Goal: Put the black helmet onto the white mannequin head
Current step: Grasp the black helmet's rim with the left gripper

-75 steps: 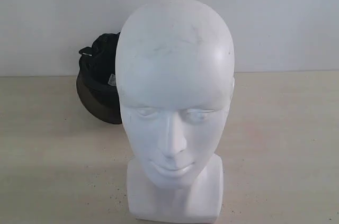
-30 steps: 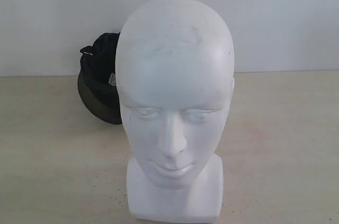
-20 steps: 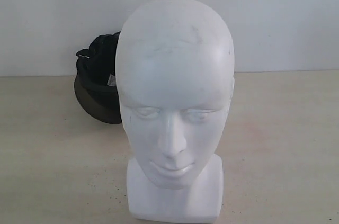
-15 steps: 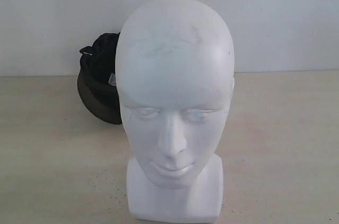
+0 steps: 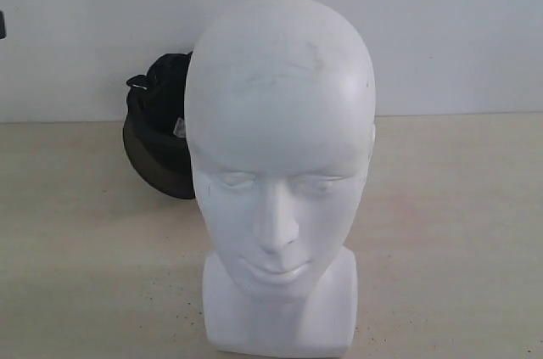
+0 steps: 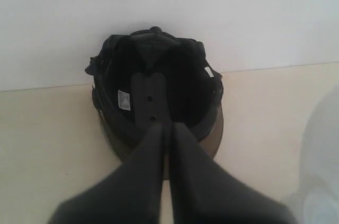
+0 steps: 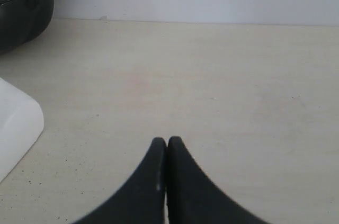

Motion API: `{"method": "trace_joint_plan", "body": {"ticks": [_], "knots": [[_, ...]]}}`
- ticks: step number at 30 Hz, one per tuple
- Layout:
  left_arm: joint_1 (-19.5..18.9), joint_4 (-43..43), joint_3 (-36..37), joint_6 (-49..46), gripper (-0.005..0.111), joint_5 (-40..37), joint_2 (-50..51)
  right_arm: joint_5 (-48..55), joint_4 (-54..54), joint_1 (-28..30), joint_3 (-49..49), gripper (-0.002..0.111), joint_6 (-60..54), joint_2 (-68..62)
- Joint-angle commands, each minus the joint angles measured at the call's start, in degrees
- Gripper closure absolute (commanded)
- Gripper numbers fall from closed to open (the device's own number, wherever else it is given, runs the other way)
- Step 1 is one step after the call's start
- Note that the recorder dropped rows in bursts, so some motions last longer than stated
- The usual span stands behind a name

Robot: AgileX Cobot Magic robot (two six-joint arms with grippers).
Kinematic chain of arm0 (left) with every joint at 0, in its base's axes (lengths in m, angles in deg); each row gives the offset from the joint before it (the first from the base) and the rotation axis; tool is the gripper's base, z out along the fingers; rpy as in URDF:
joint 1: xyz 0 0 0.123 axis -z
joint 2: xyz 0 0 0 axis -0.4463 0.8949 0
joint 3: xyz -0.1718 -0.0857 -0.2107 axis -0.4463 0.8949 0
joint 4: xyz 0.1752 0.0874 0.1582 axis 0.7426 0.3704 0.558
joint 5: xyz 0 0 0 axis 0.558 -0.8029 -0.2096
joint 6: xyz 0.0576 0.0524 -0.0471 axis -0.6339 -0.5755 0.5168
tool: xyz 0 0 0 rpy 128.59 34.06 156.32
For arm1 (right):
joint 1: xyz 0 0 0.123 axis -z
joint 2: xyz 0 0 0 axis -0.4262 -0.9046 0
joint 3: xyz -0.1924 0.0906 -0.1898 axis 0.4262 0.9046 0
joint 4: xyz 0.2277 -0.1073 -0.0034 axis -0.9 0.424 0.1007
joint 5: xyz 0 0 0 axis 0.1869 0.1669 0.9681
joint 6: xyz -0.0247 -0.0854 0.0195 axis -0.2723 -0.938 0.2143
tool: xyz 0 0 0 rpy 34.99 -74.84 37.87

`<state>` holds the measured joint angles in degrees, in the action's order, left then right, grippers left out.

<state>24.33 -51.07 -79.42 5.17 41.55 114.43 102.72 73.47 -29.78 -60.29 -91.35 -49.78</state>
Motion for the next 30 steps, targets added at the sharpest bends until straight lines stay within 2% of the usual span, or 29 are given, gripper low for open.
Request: {"method": "trace_joint_plan", "body": {"ticks": [1, 3, 6, 10, 14, 23, 30], "knots": [[0.1, -1.6, -7.6, -1.2, 0.102, -0.9, 10.9, -0.3, 0.1, 0.0, 0.0, 0.109, -0.1, 0.2], [0.1, -1.6, -11.4, -1.2, 0.101, -2.4, 15.3, -0.3, 0.1, 0.0, 0.0, 0.109, -0.1, 0.2], [0.1, -1.6, -16.5, -1.0, 0.089, -4.8, 22.1, -0.3, 0.1, 0.0, 0.0, 0.109, -0.1, 0.2], [0.1, -1.6, -22.7, 2.4, 0.061, -5.3, 31.2, -0.3, 0.1, 0.0, 0.0, 0.109, -0.1, 0.2], [0.1, -1.6, -27.4, 4.6, 0.043, -4.0, 39.0, -0.3, 0.1, 0.0, 0.0, 0.109, -0.1, 0.2], [0.1, -1.0, -35.0, 4.6, 0.041, 1.7, 52.6, -0.7, 0.1, 0.0, 0.0, 0.109, -0.1, 0.2], [0.1, 1.8, -40.5, 4.6, 0.041, 1.8, 60.6, -0.7, 0.1, 0.0, 0.0, 0.109, -0.1, 0.2]]}}
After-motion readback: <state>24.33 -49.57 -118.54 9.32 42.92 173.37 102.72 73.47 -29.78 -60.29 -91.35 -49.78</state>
